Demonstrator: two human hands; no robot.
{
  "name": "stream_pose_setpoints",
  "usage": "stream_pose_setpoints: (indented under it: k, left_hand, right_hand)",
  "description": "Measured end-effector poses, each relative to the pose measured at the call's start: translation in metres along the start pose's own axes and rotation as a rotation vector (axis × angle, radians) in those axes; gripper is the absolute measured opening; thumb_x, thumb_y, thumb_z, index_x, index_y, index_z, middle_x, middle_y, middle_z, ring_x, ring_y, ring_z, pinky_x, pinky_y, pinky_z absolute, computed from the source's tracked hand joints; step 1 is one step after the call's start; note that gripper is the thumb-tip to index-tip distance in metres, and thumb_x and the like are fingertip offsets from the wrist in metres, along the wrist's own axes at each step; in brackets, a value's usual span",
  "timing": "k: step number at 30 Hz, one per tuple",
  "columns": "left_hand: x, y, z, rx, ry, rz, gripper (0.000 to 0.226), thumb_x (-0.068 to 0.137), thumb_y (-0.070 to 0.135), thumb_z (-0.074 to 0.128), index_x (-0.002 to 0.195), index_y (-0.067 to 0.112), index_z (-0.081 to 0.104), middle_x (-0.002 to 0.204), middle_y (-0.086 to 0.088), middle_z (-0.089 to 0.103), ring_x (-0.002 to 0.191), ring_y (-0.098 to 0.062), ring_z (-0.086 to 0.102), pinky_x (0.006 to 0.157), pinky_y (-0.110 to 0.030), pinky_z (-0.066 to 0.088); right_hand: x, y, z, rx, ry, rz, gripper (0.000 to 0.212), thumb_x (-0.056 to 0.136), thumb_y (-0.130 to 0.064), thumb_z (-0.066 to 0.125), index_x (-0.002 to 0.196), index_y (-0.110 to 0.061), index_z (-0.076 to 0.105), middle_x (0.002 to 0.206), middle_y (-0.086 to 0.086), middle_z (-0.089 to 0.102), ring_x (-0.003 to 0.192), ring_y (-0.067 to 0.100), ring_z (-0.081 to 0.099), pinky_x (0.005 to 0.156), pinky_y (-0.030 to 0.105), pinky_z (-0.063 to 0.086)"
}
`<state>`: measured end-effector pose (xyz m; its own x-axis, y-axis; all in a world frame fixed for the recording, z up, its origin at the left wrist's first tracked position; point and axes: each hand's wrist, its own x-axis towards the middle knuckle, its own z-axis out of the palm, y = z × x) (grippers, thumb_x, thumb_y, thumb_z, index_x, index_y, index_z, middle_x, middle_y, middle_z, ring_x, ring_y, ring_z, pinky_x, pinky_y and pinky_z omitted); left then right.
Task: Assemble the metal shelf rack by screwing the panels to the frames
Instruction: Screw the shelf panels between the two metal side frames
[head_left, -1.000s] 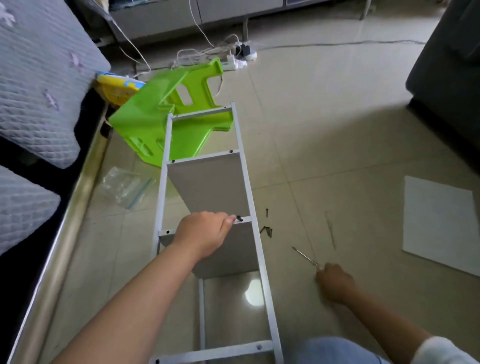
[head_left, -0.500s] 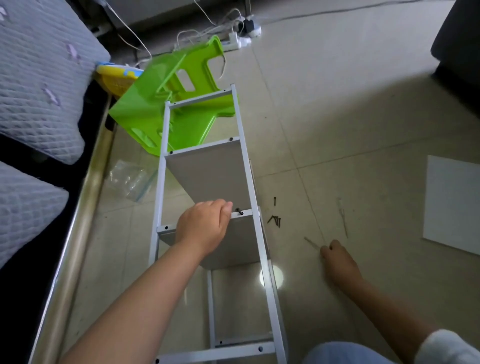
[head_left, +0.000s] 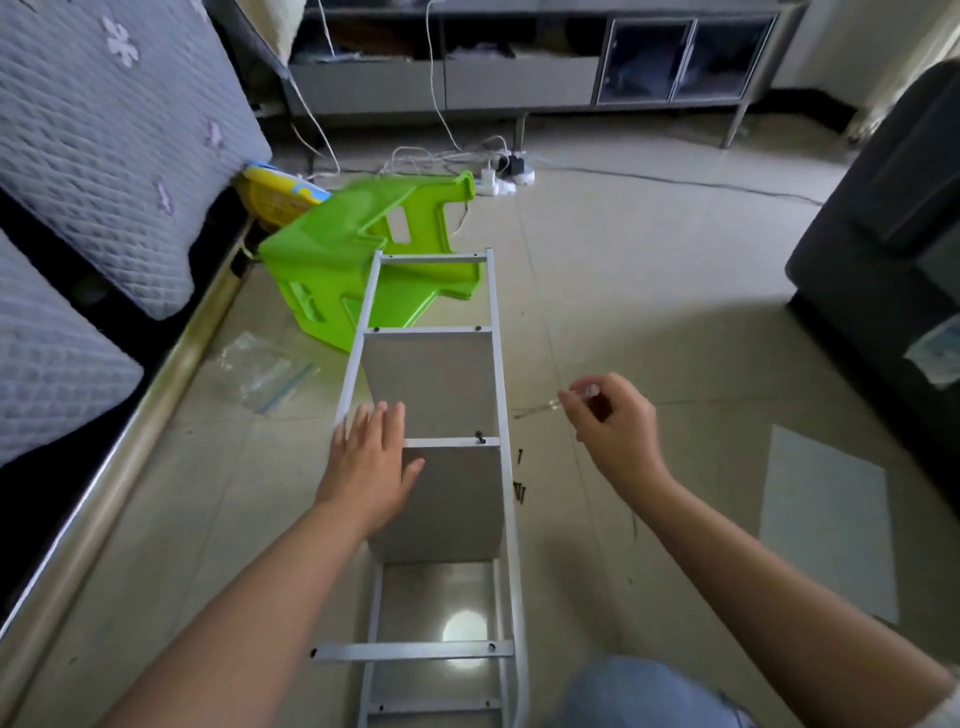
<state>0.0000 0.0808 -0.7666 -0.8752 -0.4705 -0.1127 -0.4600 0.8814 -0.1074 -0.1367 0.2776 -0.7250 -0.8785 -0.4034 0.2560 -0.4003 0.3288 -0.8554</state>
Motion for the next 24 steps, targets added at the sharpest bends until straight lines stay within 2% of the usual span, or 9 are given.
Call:
stream_pose_setpoints:
  k: [2,4,6,8,11,13,16,21,24]
  left_hand:
    - [-0.002,-0.006,0.002,-0.001,0.007,-0.018,0.066,0.098,0.042,0.031,0.147,0.004,0.009,0.153,-0.014,0.014,0.142,-0.029,0.012,0.115,-0.039,0.015]
    - [-0.007,-0.013,0.003,-0.073,0.032,-0.02,0.06,0.098,0.034,0.035,0.143,-0.002,0.023,0.149,-0.02,0.024,0.14,-0.034,0.019,0.112,-0.043,0.022]
    - [-0.011,-0.017,0.007,-0.14,0.087,0.001,0.056,0.089,0.029,0.041,0.125,-0.013,0.049,0.129,-0.03,0.05,0.124,-0.043,0.047,0.095,-0.052,0.045]
    - [-0.014,-0.021,0.013,-0.176,0.076,0.002,0.059,0.08,0.032,0.037,0.106,-0.013,0.062,0.109,-0.029,0.063,0.103,-0.042,0.062,0.075,-0.052,0.054]
    - [-0.017,-0.021,0.013,-0.164,0.085,0.011,0.059,0.078,0.033,0.034,0.103,-0.01,0.066,0.106,-0.025,0.066,0.1,-0.037,0.065,0.073,-0.049,0.054]
    - [-0.018,-0.021,0.013,-0.147,0.095,0.032,0.059,0.078,0.033,0.034,0.104,-0.009,0.066,0.107,-0.024,0.066,0.1,-0.036,0.065,0.074,-0.048,0.054]
    - [-0.022,-0.022,0.012,-0.131,0.094,0.052,0.059,0.077,0.034,0.034,0.103,-0.008,0.067,0.106,-0.023,0.067,0.1,-0.034,0.066,0.073,-0.047,0.054]
    - [-0.024,-0.02,0.009,-0.115,0.069,0.064,0.059,0.077,0.034,0.034,0.102,-0.007,0.068,0.105,-0.021,0.068,0.099,-0.033,0.066,0.074,-0.045,0.054]
    - [-0.024,-0.021,0.01,-0.116,0.039,0.057,0.059,0.078,0.034,0.034,0.102,-0.007,0.068,0.106,-0.021,0.068,0.1,-0.032,0.066,0.075,-0.044,0.054]
  right_hand:
    - [0.0,-0.026,0.004,0.082,-0.005,-0.059,0.021,0.087,-0.02,0.06,0.069,-0.025,0.049,0.06,-0.006,0.049,0.056,0.021,0.05,0.059,0.03,0.043]
    - [-0.002,-0.045,0.01,0.095,-0.037,-0.119,0.017,0.085,-0.031,0.049,0.069,-0.031,0.042,0.056,-0.008,0.046,0.048,0.01,0.046,0.053,0.024,0.04]
    - [-0.003,-0.054,0.016,0.05,-0.059,-0.196,0.015,0.084,-0.032,0.043,0.071,-0.024,0.045,0.055,-0.014,0.044,0.047,0.002,0.047,0.051,0.011,0.034]
    - [-0.004,-0.058,0.021,0.021,-0.047,-0.252,0.031,0.086,-0.038,0.041,0.078,-0.01,0.051,0.055,-0.017,0.041,0.049,-0.001,0.047,0.052,0.008,0.031]
    - [-0.002,-0.057,0.024,0.002,-0.03,-0.326,0.052,0.082,-0.047,0.029,0.082,-0.001,0.053,0.061,-0.017,0.045,0.053,0.005,0.044,0.056,0.023,0.034]
    - [-0.002,-0.054,0.025,-0.062,-0.034,-0.395,0.057,0.084,-0.044,0.027,0.082,0.006,0.054,0.064,-0.008,0.05,0.057,0.013,0.044,0.061,0.024,0.032]
    - [-0.002,-0.054,0.023,-0.132,-0.049,-0.426,0.059,0.085,-0.044,0.026,0.083,0.007,0.054,0.069,0.002,0.054,0.062,0.017,0.046,0.062,0.025,0.032]
    - [0.006,-0.056,0.022,-0.199,-0.15,-0.412,0.06,0.082,-0.049,0.024,0.086,0.004,0.053,0.061,-0.02,0.041,0.062,0.016,0.043,0.056,0.024,0.027]
    - [0.006,-0.054,0.025,-0.243,-0.184,-0.418,0.049,0.088,-0.04,0.033,0.089,0.005,0.054,0.067,-0.009,0.048,0.066,0.018,0.044,0.06,0.024,0.026]
